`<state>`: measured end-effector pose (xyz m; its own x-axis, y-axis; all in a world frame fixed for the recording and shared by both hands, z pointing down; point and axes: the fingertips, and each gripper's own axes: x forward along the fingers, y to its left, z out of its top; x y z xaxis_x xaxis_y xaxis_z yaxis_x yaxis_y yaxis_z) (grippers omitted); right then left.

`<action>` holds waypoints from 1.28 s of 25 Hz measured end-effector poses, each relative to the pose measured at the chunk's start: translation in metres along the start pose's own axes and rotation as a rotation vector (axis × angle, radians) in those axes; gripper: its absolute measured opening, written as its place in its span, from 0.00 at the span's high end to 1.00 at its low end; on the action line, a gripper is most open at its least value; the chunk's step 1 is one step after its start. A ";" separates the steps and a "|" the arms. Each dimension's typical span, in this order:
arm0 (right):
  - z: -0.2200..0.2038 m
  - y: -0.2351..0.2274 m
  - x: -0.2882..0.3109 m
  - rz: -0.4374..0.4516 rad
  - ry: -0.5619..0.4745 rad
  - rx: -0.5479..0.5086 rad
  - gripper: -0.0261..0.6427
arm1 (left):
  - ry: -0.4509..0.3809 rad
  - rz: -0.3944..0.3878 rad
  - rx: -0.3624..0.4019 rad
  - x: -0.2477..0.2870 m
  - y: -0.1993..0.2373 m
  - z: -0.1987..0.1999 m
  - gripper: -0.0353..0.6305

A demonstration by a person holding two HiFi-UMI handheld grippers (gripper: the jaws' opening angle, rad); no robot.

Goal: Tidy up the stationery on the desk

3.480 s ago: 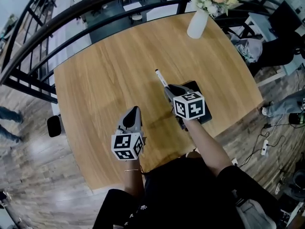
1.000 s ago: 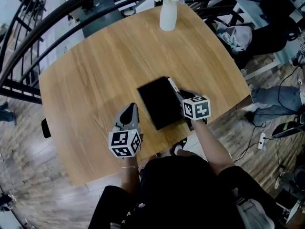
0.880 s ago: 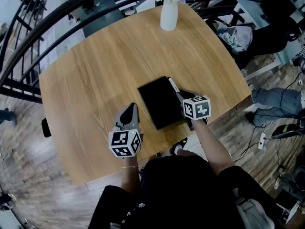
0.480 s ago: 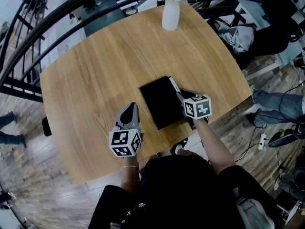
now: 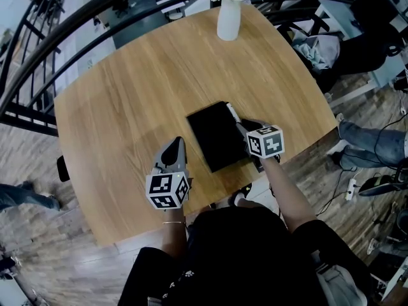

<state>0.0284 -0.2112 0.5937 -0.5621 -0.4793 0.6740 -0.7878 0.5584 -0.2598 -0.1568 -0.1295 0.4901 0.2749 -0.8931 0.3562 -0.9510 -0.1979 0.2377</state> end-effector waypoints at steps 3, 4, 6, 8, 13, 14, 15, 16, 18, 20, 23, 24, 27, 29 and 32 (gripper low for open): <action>0.002 -0.001 0.000 -0.001 -0.004 -0.004 0.81 | 0.001 0.003 0.001 -0.001 0.001 0.000 0.96; 0.002 -0.002 0.000 -0.001 -0.005 -0.005 0.81 | 0.002 0.004 0.002 -0.001 0.002 0.000 0.96; 0.004 -0.001 0.000 0.000 -0.010 -0.008 0.81 | 0.002 0.007 0.003 -0.003 0.003 0.000 0.96; 0.006 -0.001 0.000 -0.001 -0.020 -0.012 0.81 | -0.001 0.010 0.004 -0.004 0.004 0.001 0.96; 0.021 0.001 -0.010 -0.016 -0.089 -0.025 0.83 | -0.015 0.008 0.006 -0.006 0.002 0.005 0.96; 0.025 0.002 -0.012 -0.017 -0.108 -0.027 0.85 | -0.017 0.006 0.005 -0.007 0.002 0.006 0.96; 0.029 0.003 -0.016 -0.020 -0.128 -0.029 0.87 | -0.019 0.006 0.003 -0.008 0.001 0.007 0.96; 0.033 0.005 -0.019 -0.023 -0.148 -0.029 0.88 | -0.021 0.005 0.000 -0.009 0.001 0.009 0.96; 0.041 0.009 -0.026 -0.029 -0.188 -0.032 0.91 | -0.029 0.007 -0.002 -0.011 0.002 0.013 0.96; 0.049 0.014 -0.031 -0.028 -0.224 -0.035 0.94 | -0.039 0.006 0.002 -0.013 0.003 0.018 0.96; 0.060 0.021 -0.039 -0.024 -0.272 -0.038 0.94 | -0.051 0.001 0.009 -0.015 0.001 0.023 0.96; 0.063 0.024 -0.041 -0.021 -0.286 -0.038 0.94 | -0.053 -0.001 0.012 -0.016 0.000 0.025 0.96; 0.075 0.032 -0.050 -0.009 -0.330 -0.039 0.94 | -0.059 -0.005 0.022 -0.018 -0.002 0.030 0.96; 0.082 0.038 -0.057 -0.001 -0.359 -0.044 0.94 | -0.065 -0.007 0.030 -0.020 -0.004 0.034 0.96; 0.091 0.048 -0.067 0.013 -0.403 -0.055 0.94 | -0.073 -0.006 0.040 -0.023 -0.005 0.041 0.96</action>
<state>0.0053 -0.2139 0.4726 -0.6343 -0.6930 0.3426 -0.7714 0.5964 -0.2218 -0.1645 -0.1250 0.4441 0.2710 -0.9185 0.2880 -0.9547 -0.2182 0.2026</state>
